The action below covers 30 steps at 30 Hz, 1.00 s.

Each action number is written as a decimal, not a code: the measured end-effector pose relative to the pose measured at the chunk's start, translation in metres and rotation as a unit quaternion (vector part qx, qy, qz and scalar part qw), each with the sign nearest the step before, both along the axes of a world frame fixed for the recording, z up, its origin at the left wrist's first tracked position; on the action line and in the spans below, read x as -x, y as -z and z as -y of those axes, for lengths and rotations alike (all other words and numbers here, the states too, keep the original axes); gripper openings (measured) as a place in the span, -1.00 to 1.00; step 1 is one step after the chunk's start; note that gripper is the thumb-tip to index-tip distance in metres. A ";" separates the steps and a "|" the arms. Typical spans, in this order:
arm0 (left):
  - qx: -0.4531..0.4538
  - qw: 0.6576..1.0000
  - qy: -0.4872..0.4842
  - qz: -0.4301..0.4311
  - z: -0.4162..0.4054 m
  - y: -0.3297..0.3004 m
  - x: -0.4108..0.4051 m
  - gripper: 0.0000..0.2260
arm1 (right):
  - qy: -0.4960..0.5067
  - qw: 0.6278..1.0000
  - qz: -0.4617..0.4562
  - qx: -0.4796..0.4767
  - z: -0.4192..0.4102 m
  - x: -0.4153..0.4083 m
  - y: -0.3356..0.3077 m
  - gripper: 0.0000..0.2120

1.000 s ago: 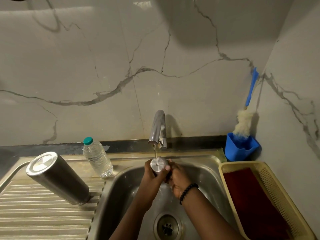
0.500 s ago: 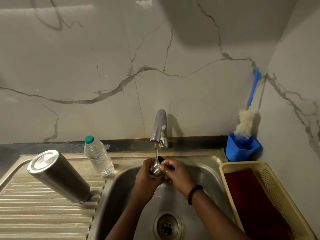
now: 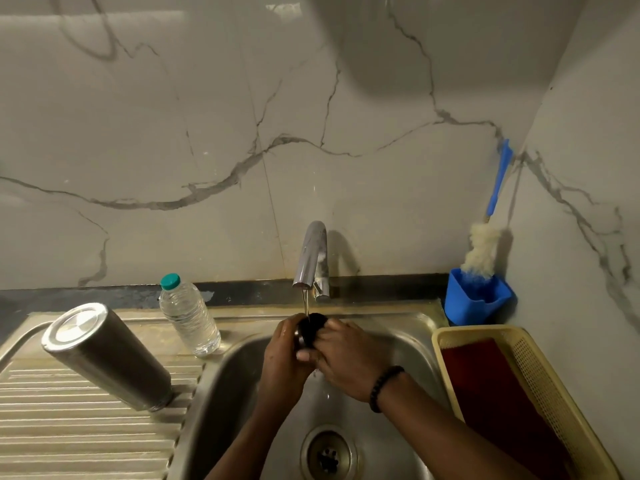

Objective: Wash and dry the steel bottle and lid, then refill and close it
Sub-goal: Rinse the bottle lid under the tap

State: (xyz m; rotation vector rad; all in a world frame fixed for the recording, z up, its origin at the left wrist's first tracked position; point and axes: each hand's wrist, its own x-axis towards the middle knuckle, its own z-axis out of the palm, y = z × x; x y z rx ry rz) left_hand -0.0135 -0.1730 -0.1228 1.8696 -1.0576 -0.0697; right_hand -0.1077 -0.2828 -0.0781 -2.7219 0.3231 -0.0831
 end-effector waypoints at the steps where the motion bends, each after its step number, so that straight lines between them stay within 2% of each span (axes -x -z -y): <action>1: 0.004 1.000 0.003 0.008 0.002 -0.001 0.002 -0.58 | 0.064 0.991 0.013 -0.120 -0.006 -0.003 -0.005 -0.49; 2: 0.010 1.000 -0.001 0.008 0.004 -0.001 0.006 -0.59 | 0.135 0.958 0.033 -0.250 -0.010 -0.006 -0.011 -0.46; 3: 0.017 1.000 -0.009 0.001 0.004 -0.002 0.010 -0.59 | 0.195 0.907 0.041 -0.372 -0.013 -0.008 -0.018 -0.45; 5: 0.027 0.999 -0.016 0.001 0.004 -0.002 0.016 -0.59 | 0.254 0.765 0.055 -0.589 -0.012 -0.013 -0.025 -0.41; 6: 0.030 0.999 -0.012 0.005 0.004 -0.002 0.017 -0.60 | 0.259 0.710 0.058 -0.652 -0.012 -0.014 -0.028 -0.40; 7: 0.032 0.999 -0.012 0.007 0.003 -0.001 0.015 -0.62 | 0.251 0.695 0.054 -0.672 -0.014 -0.013 -0.030 -0.40; 8: 0.031 0.999 -0.017 0.006 0.003 -0.001 0.012 -0.62 | 0.230 0.727 0.043 -0.646 -0.016 -0.012 -0.030 -0.41; 10: 0.015 1.000 -0.017 -0.002 0.004 0.000 0.003 -0.58 | 0.172 0.867 0.019 -0.468 -0.016 -0.009 -0.024 -0.45; 11: 0.003 1.000 -0.012 -0.013 0.005 0.001 0.000 -0.56 | 0.155 0.916 0.023 -0.370 -0.013 -0.007 -0.021 -0.49; 12: -0.011 0.999 -0.010 -0.034 0.005 0.001 -0.001 -0.55 | 0.150 0.940 0.037 -0.306 -0.008 -0.007 -0.018 -0.53; 17: -0.039 0.988 -0.040 -0.142 0.005 -0.001 0.008 -0.55 | 0.181 0.944 0.155 -0.227 0.012 -0.014 -0.010 -0.85; 20: -0.048 0.983 -0.043 -0.170 0.005 -0.002 0.011 -0.59 | 0.194 0.941 0.187 -0.202 0.023 -0.022 -0.003 -0.84; 23: -0.088 0.984 -0.070 -0.142 0.004 -0.002 0.007 -0.61 | 0.201 0.949 0.172 -0.168 0.035 -0.034 0.004 -0.80; 27: -0.170 0.982 -0.071 -0.033 -0.003 -0.005 -0.001 -0.46 | 0.208 0.956 0.156 -0.135 0.044 -0.045 0.006 -0.65; 30: -0.201 0.978 -0.052 -0.010 -0.006 -0.003 -0.004 -0.39 | 0.199 0.963 0.132 -0.121 0.044 -0.053 0.008 -0.61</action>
